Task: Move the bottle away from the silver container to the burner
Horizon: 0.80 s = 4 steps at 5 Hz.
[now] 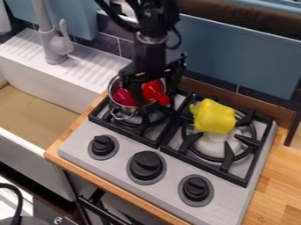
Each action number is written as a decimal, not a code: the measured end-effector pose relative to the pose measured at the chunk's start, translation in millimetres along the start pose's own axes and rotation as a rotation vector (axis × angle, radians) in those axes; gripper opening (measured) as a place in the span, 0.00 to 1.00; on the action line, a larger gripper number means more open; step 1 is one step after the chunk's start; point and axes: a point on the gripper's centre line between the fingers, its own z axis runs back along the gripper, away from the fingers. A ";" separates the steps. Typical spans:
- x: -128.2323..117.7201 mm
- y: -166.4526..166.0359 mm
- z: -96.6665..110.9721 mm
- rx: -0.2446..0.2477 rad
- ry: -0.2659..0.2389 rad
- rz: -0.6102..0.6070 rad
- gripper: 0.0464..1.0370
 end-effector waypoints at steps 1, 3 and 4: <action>-2.4 -0.6 -4.3 0.016 -0.001 0.003 0.96; -3.3 -3.6 -5.2 0.002 0.001 0.001 0.67; -2.7 -2.8 -5.0 0.002 0.012 0.005 0.37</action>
